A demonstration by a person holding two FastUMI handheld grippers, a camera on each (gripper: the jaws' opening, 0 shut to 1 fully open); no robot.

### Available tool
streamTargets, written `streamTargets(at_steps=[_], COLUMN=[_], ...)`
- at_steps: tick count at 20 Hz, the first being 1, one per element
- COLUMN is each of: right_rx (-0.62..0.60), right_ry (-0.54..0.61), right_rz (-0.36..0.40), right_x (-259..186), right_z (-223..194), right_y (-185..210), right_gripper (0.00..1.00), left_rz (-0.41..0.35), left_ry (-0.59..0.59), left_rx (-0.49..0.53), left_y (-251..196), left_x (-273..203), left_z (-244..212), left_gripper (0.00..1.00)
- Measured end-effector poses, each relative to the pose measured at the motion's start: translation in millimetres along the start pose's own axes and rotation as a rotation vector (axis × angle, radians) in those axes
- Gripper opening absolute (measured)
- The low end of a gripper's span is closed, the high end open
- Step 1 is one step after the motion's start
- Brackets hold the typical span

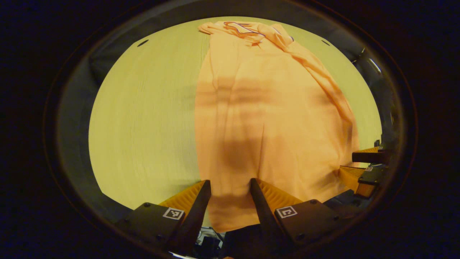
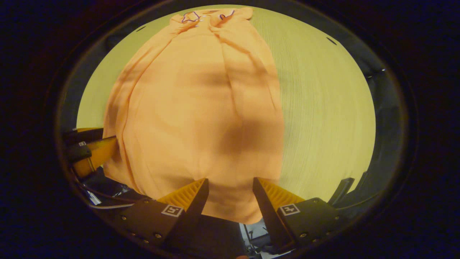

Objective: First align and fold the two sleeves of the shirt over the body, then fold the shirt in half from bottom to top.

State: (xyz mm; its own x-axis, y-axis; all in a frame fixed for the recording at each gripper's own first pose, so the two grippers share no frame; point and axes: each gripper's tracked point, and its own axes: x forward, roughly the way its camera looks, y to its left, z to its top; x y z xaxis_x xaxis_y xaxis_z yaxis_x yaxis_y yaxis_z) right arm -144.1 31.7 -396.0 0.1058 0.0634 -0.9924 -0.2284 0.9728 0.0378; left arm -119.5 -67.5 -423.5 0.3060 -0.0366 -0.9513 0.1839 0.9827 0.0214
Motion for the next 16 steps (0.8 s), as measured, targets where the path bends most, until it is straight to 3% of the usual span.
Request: streamTargets(at_steps=[6, 7, 8, 9, 10, 11, 12, 16], right_rx=[-0.007, 0.0, 0.026, 0.038, 0.04, 0.042, 0.023, 0.016], right_ry=[-0.012, -0.026, -0.038, -0.046, -0.045, -0.054, -0.054, -0.05], right_rz=[-0.003, -0.011, -0.017, -0.024, -0.034, -0.042, -0.042, -0.034], right_x=[1, 1, 1, 2, 1, 2, 1, 4], right_z=[3, 4, 4, 6, 5, 7, 8, 7], right_y=[3, 1, 2, 1, 1, 0, 1, 0], right_gripper=[0.81, 0.8, 0.55, 0.31, 0.23, 0.11, 0.06, 0.06], left_rz=[-0.011, -0.01, -0.008, -0.009, -0.025, -0.018, -0.022, -0.024], left_ry=[-0.015, -0.023, -0.014, -0.005, -0.011, 0.006, -0.002, 0.013], left_rx=[0.022, 0.017, 0.02, 0.027, 0.021, -0.004, -0.003, -0.004], left_y=[-3, -4, -4, -3, -7, -6, -7, -7], left_x=[0, 1, 0, 0, -1, 3, 2, 1], left_z=[4, 5, 5, 4, 11, 7, 10, 9], left_gripper=[0.75, 0.53, 0.46, 0.44, 0.44, 0.21, 0.11, 0.1])
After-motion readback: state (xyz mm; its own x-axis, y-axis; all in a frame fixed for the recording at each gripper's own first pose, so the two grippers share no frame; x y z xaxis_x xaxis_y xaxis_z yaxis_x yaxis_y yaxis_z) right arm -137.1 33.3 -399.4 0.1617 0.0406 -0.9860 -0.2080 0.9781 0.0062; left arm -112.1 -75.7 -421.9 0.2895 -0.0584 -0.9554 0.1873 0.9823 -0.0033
